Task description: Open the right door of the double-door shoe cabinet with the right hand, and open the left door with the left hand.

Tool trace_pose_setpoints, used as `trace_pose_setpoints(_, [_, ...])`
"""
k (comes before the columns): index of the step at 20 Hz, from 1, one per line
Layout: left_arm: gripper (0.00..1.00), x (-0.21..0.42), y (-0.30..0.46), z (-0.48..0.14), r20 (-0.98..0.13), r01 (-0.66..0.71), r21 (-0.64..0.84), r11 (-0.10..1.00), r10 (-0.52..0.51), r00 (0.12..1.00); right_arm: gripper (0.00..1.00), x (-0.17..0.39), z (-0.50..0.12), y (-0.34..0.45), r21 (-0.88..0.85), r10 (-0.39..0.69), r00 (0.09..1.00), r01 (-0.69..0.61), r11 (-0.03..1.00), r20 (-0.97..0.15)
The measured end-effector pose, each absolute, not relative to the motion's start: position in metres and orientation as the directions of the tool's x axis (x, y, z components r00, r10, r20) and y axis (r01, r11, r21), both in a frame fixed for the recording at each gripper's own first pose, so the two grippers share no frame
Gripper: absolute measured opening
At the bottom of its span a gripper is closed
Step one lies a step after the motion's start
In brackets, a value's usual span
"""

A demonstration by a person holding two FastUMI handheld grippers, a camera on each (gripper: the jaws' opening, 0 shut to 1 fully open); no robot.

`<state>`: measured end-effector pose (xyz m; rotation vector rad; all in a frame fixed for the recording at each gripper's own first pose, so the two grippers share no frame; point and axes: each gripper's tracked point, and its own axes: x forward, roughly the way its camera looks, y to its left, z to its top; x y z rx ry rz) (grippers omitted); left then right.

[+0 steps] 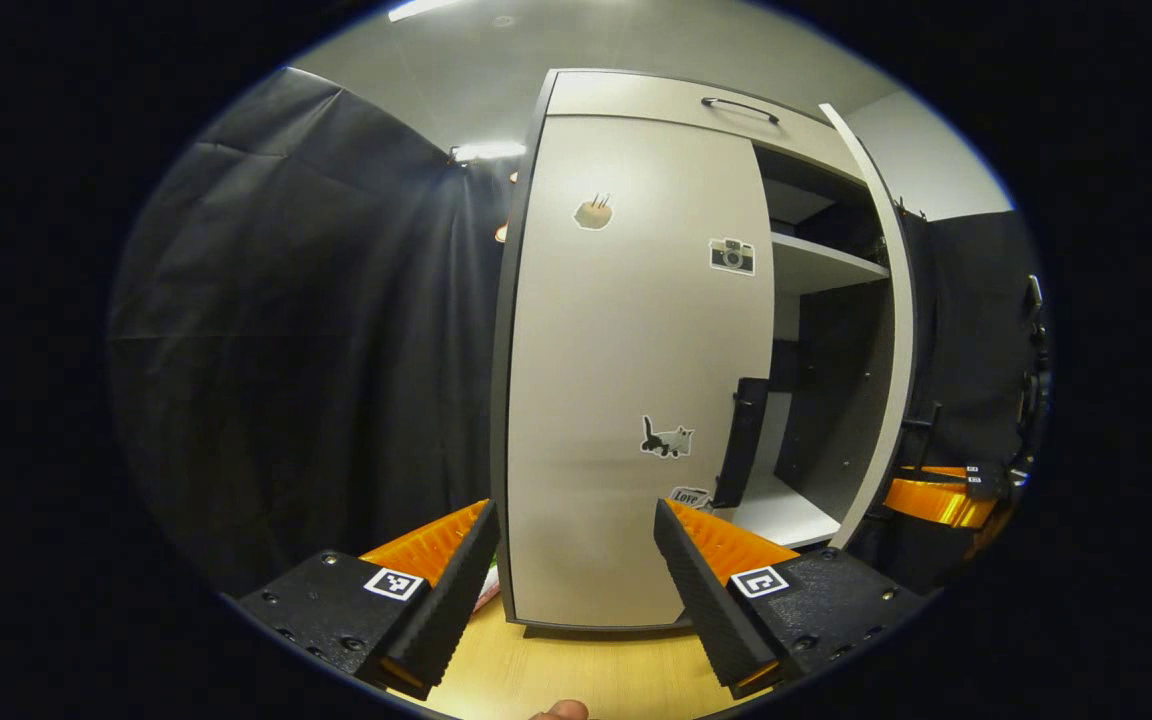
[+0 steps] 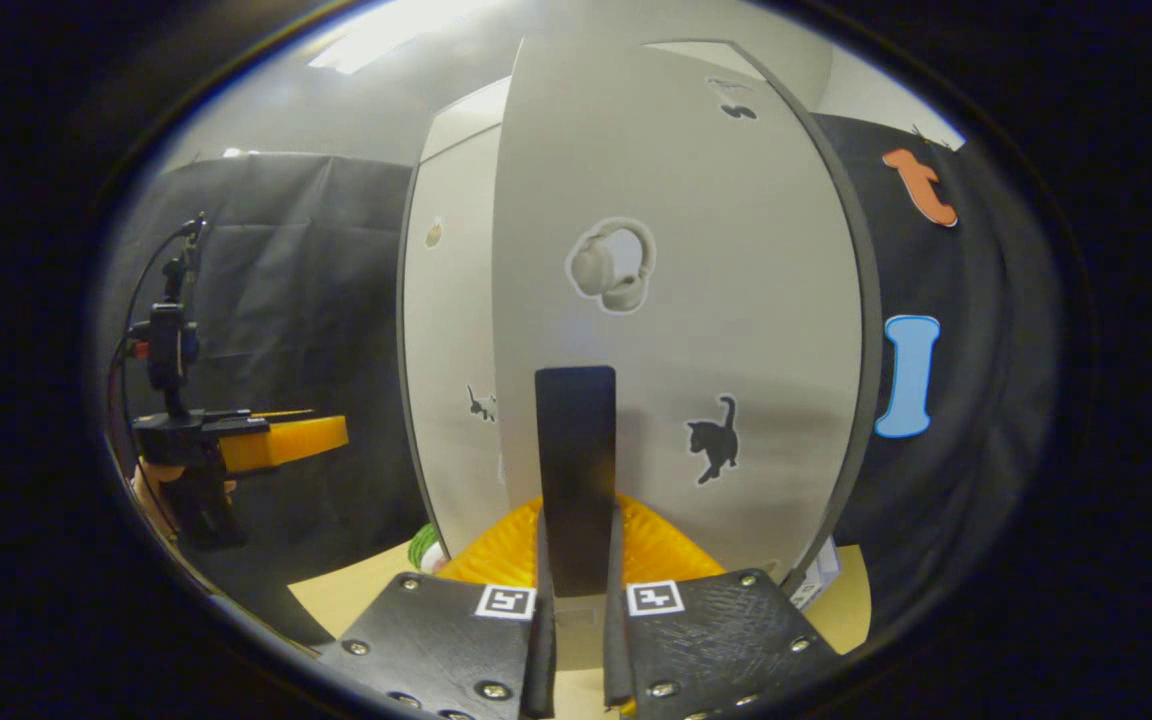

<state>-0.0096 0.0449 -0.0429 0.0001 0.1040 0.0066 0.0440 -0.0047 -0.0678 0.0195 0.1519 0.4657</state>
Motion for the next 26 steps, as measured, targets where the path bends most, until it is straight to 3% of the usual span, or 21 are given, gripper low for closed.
trace_pose_setpoints(9, [0.96, -0.017, 0.022, -0.045, -0.102, 0.047, 0.013, 0.999, -0.045, 0.994, 0.19, 0.029, -0.062, -0.025, 0.125, 0.454, 0.881, -0.440, 0.889, -0.135])
trace_pose_setpoints(26, [0.96, -0.005, -0.029, -0.061, -0.136, 0.184, 0.033, 0.982, -0.178, 0.975, 0.17, -0.013, -0.051, -0.064, 0.116, 0.284, 0.946, -0.268, 0.956, -0.154])
